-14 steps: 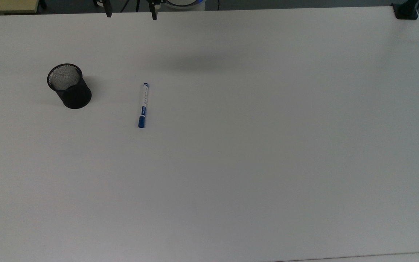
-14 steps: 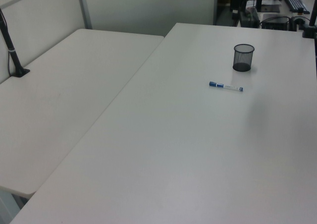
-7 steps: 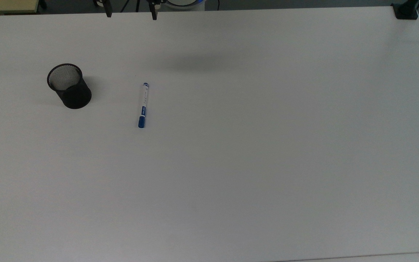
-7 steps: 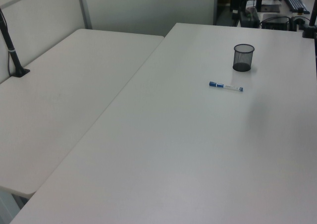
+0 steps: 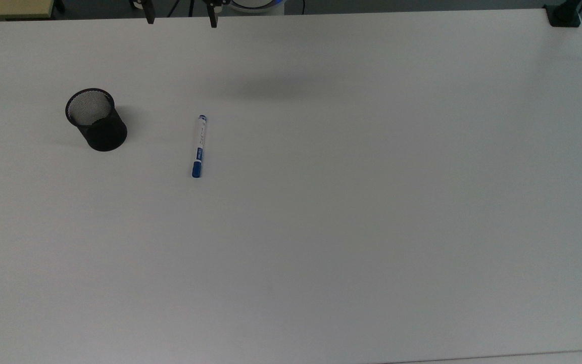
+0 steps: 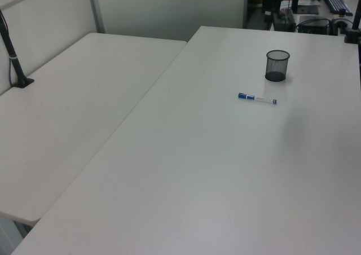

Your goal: Insert the marker

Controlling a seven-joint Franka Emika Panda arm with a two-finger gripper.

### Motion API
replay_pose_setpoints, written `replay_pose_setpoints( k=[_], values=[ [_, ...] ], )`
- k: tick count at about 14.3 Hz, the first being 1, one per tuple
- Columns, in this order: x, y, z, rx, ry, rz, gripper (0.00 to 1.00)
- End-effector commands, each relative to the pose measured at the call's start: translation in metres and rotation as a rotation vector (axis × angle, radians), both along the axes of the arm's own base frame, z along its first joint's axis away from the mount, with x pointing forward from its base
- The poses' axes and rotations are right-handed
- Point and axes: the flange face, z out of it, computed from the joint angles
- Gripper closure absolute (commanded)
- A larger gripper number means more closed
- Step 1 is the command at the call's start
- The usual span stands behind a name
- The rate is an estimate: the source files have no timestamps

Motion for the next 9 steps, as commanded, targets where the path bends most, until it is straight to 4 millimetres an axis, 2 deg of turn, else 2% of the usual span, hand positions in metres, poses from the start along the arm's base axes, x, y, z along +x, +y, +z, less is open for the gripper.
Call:
replay_pose_setpoints(
  k=[1,2,4,6,9],
  values=[
    [-0.005,-0.004,-0.004,0.003,0.010,0.141,0.00],
    [-0.007,-0.005,-0.010,-0.008,0.026,0.222,0.00],
    [-0.009,-0.014,-0.019,-0.039,0.048,0.265,0.00],
    [-0.006,-0.015,-0.048,-0.115,0.087,0.280,0.00],
    [-0.005,-0.014,-0.096,-0.115,0.062,0.221,0.00]
  ],
)
